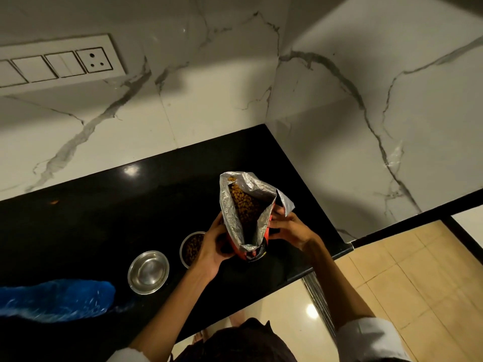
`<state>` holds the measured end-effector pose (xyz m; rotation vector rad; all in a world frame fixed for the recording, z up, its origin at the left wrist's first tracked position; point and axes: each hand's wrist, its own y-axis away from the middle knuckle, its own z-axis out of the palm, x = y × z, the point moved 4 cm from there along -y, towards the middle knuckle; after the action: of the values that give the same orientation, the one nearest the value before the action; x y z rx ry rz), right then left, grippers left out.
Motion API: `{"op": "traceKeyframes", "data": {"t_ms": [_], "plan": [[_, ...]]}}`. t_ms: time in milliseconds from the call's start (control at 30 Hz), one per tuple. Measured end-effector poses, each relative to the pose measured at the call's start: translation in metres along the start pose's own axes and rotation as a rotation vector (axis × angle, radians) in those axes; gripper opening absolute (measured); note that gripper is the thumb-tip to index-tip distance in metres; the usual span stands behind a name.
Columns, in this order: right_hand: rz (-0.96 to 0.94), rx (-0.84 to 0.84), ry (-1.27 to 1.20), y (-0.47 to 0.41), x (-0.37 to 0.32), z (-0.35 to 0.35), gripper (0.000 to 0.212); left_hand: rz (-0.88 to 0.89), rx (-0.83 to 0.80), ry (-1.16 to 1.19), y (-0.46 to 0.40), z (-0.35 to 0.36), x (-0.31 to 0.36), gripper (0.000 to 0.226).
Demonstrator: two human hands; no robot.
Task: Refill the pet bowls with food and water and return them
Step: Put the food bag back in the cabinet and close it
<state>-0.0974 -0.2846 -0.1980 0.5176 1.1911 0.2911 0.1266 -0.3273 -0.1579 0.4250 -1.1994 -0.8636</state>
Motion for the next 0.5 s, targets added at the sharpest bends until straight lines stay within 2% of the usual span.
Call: {"op": "traceKeyframes", "data": {"t_ms": [133, 300, 400, 500], "plan": [[-0.042, 0.001, 0.005, 0.006, -0.013, 0.002, 0.068, 0.060, -0.059, -0.082, 0.004, 0.006, 0.012, 0.065], [-0.117, 0.019, 0.011, 0.017, -0.038, 0.007, 0.059, 0.122, -0.123, -0.130, 0.012, 0.013, 0.034, 0.055], [-0.156, 0.040, 0.024, 0.025, -0.058, 0.013, 0.064, 0.157, -0.159, -0.165, 0.018, 0.017, 0.050, 0.045], [-0.195, 0.051, 0.036, 0.036, -0.079, 0.022, 0.065, 0.188, -0.172, -0.181, 0.024, 0.022, 0.067, 0.045]]}}
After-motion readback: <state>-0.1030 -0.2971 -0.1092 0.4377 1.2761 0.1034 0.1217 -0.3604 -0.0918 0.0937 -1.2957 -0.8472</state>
